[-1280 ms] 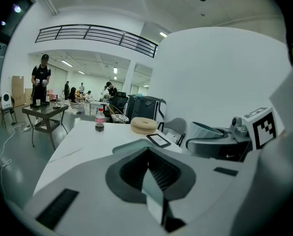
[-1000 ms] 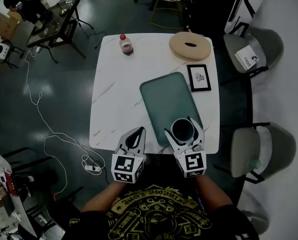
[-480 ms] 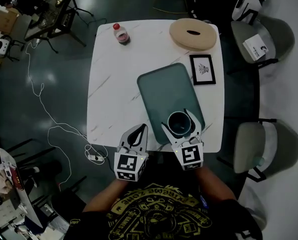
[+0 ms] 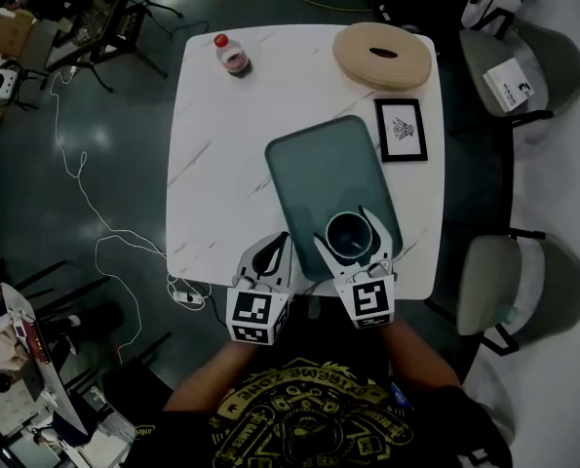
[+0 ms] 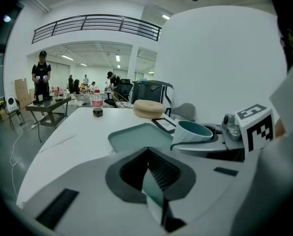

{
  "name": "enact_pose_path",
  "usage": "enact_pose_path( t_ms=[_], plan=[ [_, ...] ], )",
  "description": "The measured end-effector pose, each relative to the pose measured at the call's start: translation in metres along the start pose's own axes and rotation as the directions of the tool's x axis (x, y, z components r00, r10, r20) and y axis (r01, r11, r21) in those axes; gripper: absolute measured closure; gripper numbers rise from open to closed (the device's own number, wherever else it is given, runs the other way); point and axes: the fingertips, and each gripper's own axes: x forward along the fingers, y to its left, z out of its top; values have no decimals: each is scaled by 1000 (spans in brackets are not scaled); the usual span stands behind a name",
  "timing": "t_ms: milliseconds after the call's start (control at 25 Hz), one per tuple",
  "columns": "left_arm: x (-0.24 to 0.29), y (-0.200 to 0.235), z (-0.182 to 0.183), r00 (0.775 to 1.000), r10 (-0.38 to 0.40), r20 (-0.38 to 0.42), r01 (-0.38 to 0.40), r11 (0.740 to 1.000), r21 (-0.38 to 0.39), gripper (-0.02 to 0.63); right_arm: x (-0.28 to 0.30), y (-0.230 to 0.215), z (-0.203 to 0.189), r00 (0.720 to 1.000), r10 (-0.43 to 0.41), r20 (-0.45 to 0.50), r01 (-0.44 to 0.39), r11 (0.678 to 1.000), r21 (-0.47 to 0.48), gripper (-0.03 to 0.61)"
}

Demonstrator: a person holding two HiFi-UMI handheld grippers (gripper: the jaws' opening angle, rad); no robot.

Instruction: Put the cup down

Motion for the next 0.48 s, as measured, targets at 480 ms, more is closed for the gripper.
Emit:
enact_pose_path(
  t_ms=[480],
  plan=[
    [12,1,-5,1000,-5,-18,5,1000,-3,603,9,-2,-10,1000,-2,-9,2,998,-67,197]
  ],
)
